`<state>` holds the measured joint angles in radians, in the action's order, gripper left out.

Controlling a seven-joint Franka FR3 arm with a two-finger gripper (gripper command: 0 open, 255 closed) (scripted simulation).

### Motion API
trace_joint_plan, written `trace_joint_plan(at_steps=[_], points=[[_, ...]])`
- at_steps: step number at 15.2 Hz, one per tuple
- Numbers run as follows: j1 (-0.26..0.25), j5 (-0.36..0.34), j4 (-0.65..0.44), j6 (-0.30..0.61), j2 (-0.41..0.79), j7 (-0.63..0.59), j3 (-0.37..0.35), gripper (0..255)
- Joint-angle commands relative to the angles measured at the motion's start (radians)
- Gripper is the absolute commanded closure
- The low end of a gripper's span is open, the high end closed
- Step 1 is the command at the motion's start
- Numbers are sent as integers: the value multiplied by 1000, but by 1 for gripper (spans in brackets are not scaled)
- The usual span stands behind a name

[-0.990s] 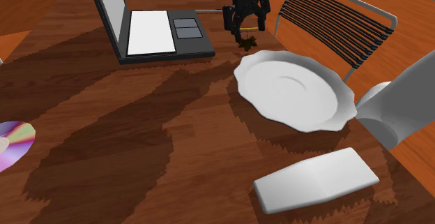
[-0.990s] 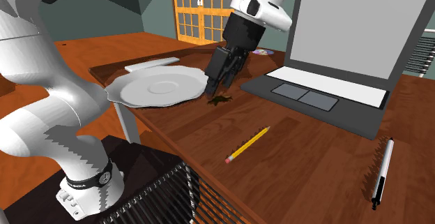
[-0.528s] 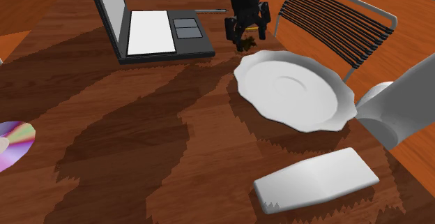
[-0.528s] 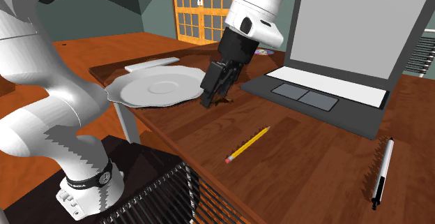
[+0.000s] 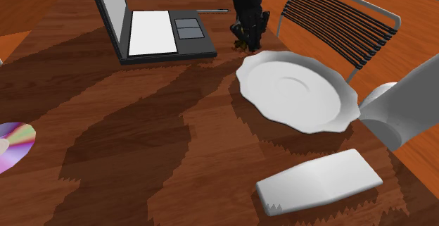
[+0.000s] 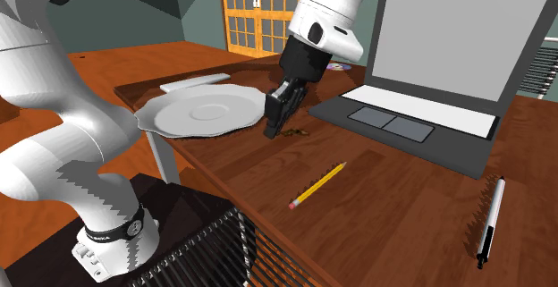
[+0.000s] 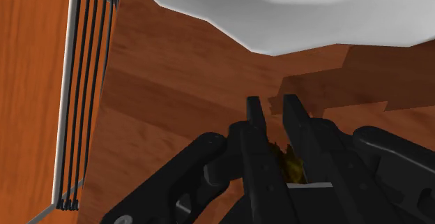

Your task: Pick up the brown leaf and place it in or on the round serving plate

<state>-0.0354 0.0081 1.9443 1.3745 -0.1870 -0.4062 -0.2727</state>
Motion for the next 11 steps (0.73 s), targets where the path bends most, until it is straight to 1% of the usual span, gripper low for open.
trace_joint_plan(at_steps=[1,7,8,11], points=[[0,0,0,0,0,0,0,255],[0,0,0,0,0,0,0,255],[0,0,0,0,0,0,0,0],[-53,-133,-225,-124,187,346,-36,0]])
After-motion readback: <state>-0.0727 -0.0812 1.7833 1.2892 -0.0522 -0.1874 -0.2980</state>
